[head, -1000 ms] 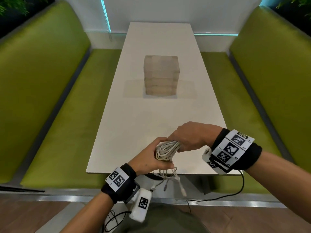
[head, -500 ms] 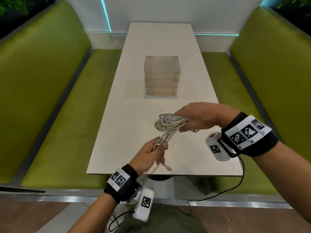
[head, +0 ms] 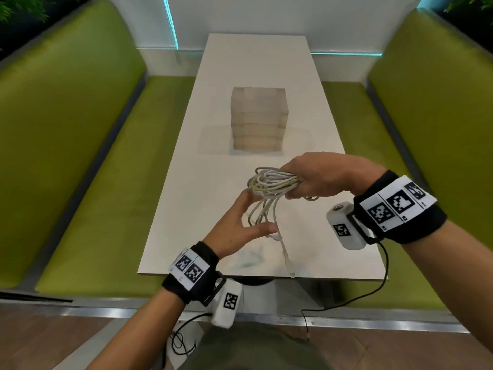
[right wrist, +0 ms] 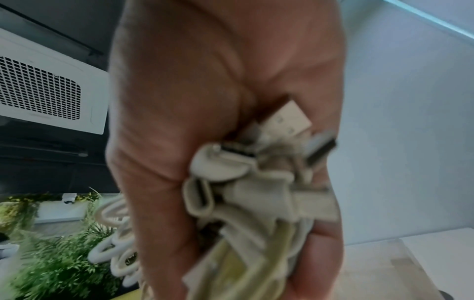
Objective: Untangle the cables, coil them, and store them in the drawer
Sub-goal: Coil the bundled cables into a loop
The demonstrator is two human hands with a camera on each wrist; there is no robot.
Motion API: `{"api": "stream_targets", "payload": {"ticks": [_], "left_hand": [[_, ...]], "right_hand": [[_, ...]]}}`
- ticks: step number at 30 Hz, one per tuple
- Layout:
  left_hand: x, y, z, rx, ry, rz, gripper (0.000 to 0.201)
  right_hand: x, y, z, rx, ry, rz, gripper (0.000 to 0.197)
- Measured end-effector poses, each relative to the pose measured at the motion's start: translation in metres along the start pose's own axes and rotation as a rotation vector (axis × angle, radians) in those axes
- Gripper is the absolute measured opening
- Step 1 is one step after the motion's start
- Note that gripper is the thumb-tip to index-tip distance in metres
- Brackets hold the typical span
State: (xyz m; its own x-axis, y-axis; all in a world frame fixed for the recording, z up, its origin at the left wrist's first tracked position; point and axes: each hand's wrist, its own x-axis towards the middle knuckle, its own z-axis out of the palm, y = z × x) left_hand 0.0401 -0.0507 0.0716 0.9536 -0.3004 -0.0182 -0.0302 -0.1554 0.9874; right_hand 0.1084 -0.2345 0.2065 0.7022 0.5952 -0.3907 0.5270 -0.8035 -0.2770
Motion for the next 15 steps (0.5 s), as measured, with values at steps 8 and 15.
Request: {"api": "stream_targets", "payload": {"ticks": [8, 15], "left_hand": [[0.002, 0.005, 0.025, -0.242, 0.016, -0.149, 0.016], [-0.003, 0.01, 0.022, -0.541, 0.144, -0.101, 0.031]], "right_hand": [[-0.001, -0.005, -0.008, -0.008, 0.066, -0.009, 0.009], [-0.003, 0.001, -0.004, 0.188, 0.114, 0.015, 0.008]]}}
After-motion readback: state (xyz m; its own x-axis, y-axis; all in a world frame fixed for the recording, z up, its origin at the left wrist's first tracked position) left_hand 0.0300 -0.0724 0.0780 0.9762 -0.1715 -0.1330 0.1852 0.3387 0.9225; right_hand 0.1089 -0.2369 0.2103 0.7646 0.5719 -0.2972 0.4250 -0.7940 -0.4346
